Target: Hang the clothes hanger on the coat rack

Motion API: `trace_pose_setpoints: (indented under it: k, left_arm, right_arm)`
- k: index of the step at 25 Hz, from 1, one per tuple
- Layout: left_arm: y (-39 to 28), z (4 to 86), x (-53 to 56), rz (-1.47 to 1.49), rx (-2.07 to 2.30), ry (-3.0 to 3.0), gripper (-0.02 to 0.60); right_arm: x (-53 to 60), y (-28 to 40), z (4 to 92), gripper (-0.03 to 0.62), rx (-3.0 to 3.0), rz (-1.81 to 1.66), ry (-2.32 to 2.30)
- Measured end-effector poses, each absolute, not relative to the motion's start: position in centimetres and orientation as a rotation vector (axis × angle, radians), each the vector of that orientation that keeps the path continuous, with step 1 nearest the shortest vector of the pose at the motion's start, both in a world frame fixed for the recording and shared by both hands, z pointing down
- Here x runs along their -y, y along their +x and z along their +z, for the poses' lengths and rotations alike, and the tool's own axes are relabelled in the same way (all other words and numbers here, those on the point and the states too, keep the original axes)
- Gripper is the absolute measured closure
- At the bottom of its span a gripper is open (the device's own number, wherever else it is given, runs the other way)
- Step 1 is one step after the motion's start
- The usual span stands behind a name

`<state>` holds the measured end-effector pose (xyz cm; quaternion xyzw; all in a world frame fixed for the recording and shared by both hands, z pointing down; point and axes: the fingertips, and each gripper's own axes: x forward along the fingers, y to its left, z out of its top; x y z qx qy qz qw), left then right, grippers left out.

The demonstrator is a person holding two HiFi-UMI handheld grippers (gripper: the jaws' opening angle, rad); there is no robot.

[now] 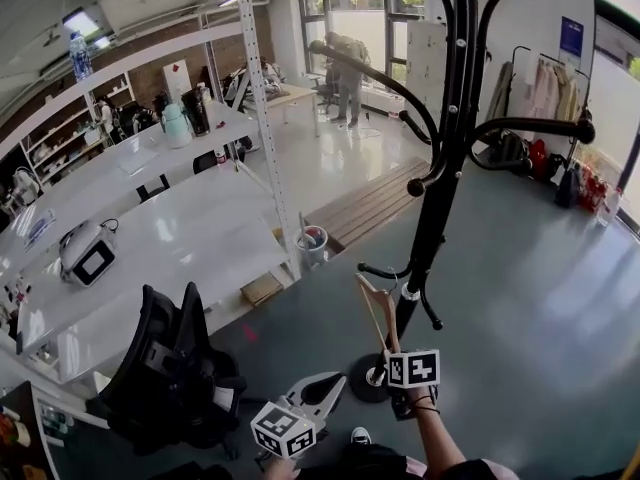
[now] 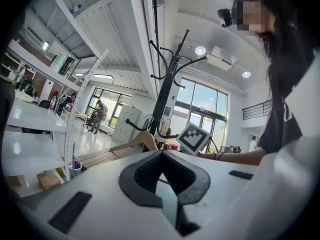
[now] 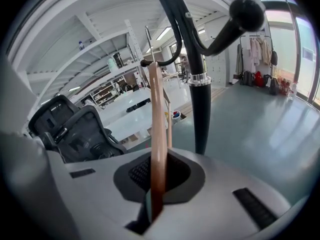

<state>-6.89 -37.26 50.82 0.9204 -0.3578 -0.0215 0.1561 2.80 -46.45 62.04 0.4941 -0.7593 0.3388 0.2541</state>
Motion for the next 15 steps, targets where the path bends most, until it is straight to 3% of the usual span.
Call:
trace_pose_setpoints:
  k: [15]
  left_arm:
    - [-7.9,52.4,40.9,-0.034,1.093,2.563,0.581]
  right_arm:
    - [49.1,2.8,67.7,0.583,2.005,0.983,1.276]
